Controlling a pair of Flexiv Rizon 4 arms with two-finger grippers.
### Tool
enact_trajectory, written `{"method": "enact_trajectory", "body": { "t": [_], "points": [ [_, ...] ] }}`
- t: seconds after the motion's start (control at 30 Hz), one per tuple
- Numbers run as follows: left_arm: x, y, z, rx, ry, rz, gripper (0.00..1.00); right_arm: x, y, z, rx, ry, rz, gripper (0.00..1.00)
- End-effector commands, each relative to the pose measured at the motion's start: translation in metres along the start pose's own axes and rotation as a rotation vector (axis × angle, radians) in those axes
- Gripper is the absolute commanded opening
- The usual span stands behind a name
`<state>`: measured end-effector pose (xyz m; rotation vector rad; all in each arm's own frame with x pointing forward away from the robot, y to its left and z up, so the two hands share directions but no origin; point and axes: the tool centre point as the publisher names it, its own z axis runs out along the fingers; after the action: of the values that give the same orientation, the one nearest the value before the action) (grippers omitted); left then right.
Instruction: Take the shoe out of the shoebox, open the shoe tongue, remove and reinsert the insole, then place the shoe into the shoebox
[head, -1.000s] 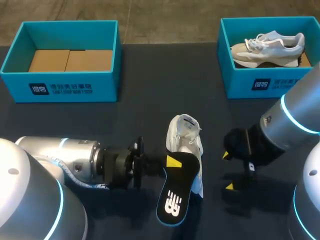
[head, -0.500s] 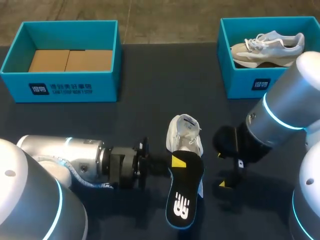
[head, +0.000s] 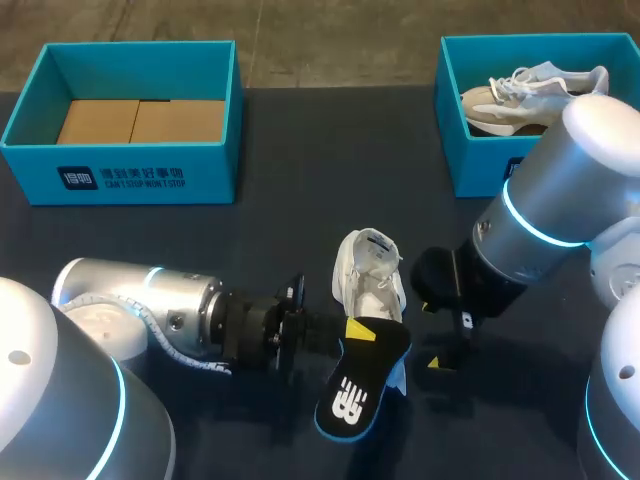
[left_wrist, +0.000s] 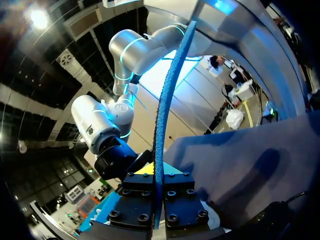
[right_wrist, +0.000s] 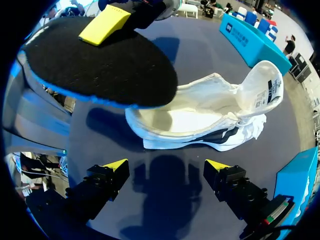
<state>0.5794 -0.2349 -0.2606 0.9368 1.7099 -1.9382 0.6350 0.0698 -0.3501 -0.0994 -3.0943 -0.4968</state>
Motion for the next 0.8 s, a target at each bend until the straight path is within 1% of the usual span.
{"method": "enact_trajectory", "body": {
  "t": [0.03, 0.43, 0.57, 0.8],
  "points": [
    [0.0, 0.002, -0.002, -0.002, -0.001, -0.029, 0.0, 0.0, 0.006, 0.007, 0.008, -0.009, 0.022, 1.0],
    [0.0, 0.002, -0.002, -0.002, -0.001, -0.029, 0.0, 0.0, 0.006, 0.007, 0.008, -0.009, 0.022, 1.0],
    [0.004, 0.005, -0.008, 0.002, -0.034, -0.042, 0.0, 0.0, 0.006, 0.007, 0.008, -0.009, 0.022, 1.0],
    [0.008, 0.014, -0.003, 0.012, -0.04, -0.069, 0.0, 0.0, 0.006, 0.007, 0.008, -0.009, 0.022, 1.0]
  ]
}}
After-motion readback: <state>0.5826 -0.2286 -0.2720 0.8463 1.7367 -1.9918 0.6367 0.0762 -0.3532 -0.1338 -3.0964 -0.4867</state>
